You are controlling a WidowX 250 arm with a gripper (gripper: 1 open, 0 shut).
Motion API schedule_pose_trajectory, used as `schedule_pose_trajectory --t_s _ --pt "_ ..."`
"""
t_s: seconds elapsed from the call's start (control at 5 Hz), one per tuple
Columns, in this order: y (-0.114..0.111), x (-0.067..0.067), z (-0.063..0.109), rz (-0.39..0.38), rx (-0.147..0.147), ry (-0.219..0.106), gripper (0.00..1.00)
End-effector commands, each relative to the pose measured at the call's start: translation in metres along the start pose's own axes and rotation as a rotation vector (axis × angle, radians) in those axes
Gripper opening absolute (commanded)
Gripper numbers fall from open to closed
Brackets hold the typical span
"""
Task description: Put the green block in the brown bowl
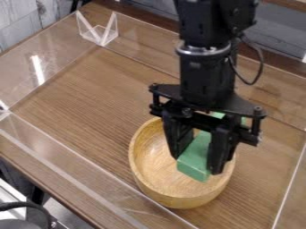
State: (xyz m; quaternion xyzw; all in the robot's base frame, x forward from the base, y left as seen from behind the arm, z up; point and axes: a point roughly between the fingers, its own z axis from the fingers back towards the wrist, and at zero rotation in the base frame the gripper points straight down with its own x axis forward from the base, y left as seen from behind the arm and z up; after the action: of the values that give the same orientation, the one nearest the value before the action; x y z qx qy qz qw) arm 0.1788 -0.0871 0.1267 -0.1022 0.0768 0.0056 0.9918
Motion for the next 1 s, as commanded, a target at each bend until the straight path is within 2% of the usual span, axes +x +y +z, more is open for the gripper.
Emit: schedule_pose_trajectory --t_s 0.0,0.8 --pt "0.003 0.004 0.007 -0.007 -0.009 -0.048 0.0" --pt "0.012 0.008 -0.005 0.005 -0.011 -0.051 0.0"
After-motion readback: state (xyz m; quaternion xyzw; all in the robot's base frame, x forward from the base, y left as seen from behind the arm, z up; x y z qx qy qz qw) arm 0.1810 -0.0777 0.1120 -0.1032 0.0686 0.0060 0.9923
